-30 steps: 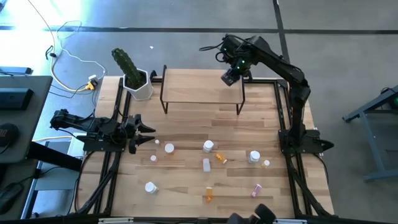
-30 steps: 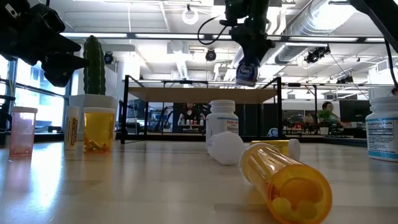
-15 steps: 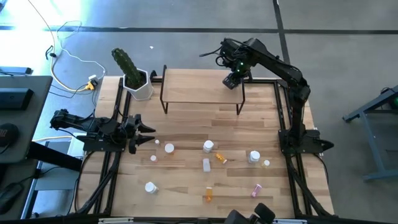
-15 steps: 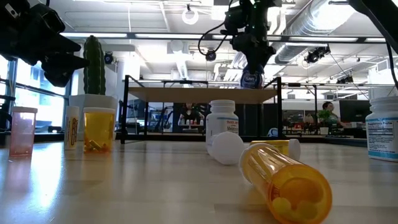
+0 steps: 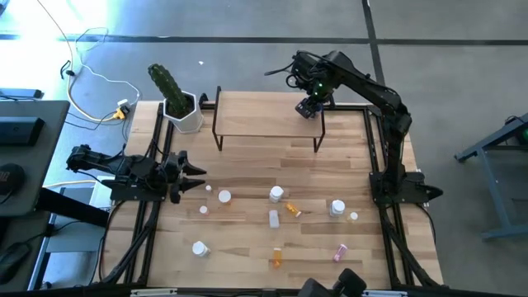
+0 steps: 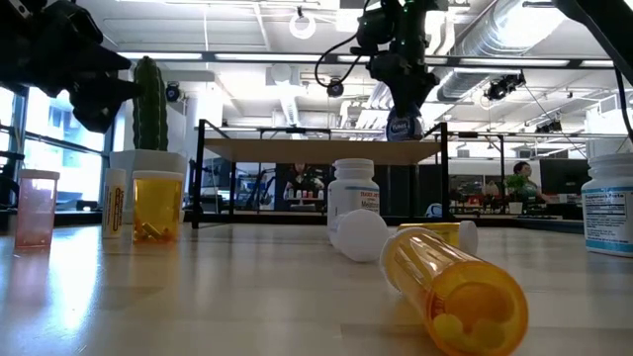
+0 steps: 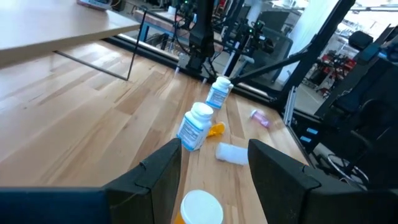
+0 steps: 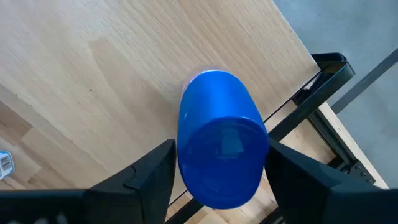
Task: Pick and place medicine bottles onto shelf by color
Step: Put the dark blue pill bottle on the shelf
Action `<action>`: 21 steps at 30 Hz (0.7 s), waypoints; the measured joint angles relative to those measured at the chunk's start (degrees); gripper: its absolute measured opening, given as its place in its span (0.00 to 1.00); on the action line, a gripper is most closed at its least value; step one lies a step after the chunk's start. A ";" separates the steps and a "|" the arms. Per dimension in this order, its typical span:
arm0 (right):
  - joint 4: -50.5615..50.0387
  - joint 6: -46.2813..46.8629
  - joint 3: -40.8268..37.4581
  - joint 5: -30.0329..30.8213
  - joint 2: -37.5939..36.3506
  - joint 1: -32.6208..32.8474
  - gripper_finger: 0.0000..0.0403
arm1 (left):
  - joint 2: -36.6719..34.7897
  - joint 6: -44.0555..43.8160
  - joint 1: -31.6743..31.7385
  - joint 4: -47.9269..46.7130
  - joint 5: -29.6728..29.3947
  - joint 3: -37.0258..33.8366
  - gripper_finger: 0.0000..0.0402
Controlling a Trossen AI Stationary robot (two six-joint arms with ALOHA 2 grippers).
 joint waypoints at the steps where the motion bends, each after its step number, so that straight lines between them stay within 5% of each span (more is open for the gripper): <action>1: 0.01 -0.02 0.00 0.00 0.00 0.00 0.57 | 0.01 0.00 0.00 0.00 0.00 0.00 0.44; 21: 2.45 2.72 0.22 0.00 -0.52 0.00 0.57 | 0.02 -6.08 0.00 -0.19 -2.38 0.00 0.50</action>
